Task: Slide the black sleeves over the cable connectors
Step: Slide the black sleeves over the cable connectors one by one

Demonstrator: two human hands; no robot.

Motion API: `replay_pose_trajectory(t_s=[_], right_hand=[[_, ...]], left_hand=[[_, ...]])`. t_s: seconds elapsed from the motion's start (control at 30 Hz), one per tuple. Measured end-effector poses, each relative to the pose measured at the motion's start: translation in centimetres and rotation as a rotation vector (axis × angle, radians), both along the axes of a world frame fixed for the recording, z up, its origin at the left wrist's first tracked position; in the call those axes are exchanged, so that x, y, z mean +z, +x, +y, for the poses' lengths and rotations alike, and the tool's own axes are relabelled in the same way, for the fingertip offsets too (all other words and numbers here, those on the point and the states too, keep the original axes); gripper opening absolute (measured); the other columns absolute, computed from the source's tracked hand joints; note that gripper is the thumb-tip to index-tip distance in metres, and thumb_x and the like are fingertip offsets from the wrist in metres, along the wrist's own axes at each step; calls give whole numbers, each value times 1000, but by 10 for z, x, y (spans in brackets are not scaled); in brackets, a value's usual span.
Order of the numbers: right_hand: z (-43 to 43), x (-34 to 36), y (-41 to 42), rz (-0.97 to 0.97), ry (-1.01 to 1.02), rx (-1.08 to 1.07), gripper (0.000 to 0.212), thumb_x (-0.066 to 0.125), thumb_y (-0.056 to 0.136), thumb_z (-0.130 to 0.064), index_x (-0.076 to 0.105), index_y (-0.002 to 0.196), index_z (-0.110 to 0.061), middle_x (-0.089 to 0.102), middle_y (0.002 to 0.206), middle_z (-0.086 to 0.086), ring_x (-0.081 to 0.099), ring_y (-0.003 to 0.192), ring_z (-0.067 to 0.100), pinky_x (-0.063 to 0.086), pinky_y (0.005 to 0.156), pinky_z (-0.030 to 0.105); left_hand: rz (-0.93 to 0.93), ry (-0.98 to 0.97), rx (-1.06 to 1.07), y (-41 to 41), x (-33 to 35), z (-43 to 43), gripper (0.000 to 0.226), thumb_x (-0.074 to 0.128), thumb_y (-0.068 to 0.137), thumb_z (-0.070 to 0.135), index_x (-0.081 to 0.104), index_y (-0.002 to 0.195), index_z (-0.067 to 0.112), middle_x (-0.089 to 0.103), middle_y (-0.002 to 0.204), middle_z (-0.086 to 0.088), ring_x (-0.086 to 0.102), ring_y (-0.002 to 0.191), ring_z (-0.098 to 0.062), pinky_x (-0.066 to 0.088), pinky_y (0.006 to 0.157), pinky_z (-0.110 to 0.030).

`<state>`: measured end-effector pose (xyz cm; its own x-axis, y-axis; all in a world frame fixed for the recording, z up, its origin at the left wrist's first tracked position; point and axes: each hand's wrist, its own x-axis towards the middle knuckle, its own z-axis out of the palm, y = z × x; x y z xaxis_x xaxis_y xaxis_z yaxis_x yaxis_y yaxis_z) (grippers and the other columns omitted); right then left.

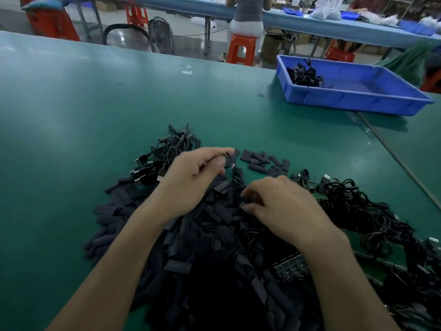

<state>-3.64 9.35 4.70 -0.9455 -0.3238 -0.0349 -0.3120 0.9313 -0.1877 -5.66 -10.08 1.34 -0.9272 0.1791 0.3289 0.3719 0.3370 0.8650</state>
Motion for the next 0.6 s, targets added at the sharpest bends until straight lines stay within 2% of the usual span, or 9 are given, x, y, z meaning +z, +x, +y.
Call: replay_pose_trajectory(t_s=[0.07, 0.17, 0.2, 0.27, 0.3, 0.37, 0.5, 0.6], right_hand=[[-13, -10, -2, -55, 38, 26, 26, 60, 98, -38, 62, 122, -30, 63, 112, 2, 61, 107, 28, 50, 82, 39], [-31, -25, -5, -60, 96, 41, 27, 54, 101, -40, 60, 118, -20, 62, 111, 6, 62, 101, 32, 45, 73, 38], [-34, -29, -4, -58, 117, 49, 27, 52, 102, -41, 61, 114, -19, 62, 109, 6, 62, 98, 31, 41, 70, 36], [-39, -38, -1, -83, 117, 50, 26, 51, 103, -39, 60, 114, -18, 58, 112, 5, 61, 101, 30, 37, 71, 34], [-40, -42, 1, -98, 101, 44, 25, 52, 102, -37, 59, 115, -17, 55, 115, 5, 59, 105, 30, 37, 72, 34], [-40, -47, 2, -101, 69, 26, 21, 55, 101, -30, 58, 119, -19, 52, 118, 3, 56, 111, 28, 37, 74, 34], [-38, -48, 4, -55, -19, -15, 14, 56, 98, -22, 63, 111, -20, 57, 111, 2, 59, 103, 28, 40, 69, 33], [-34, -48, 4, -33, -103, -60, 11, 58, 96, -22, 66, 103, -20, 64, 103, 2, 63, 92, 29, 53, 72, 38]], left_hand=[[-76, -131, -27, -1, -8, -2, 41, 46, 106, 11, 51, 145, 20, 66, 92, 32, 61, 68, 0, 36, 55, -17], [-125, -92, -51, 0, -16, -4, 47, 45, 105, 5, 44, 150, 21, 69, 89, 22, 59, 63, -1, 44, 58, -14], [-131, -66, -53, 0, -17, -6, 45, 47, 105, 5, 46, 147, 21, 72, 91, 17, 63, 64, -4, 47, 58, -16], [-169, -24, -55, -1, -19, -7, 27, 52, 103, 6, 53, 125, 23, 76, 94, 10, 70, 68, -11, 52, 59, -21], [-196, -5, -53, -1, -21, -8, 18, 53, 103, 7, 53, 111, 22, 77, 93, 9, 72, 70, -14, 53, 60, -22], [-226, 13, -42, -2, -23, -9, 14, 57, 101, 7, 50, 96, 19, 78, 90, 6, 74, 73, -16, 55, 61, -23], [-222, 45, -46, -1, -24, -7, 18, 68, 95, 10, 63, 86, 25, 75, 84, 0, 74, 78, -19, 59, 69, -30], [-207, 25, -34, -1, -23, -5, 19, 68, 95, 15, 64, 84, 31, 71, 79, 3, 73, 78, -23, 61, 78, -45]])
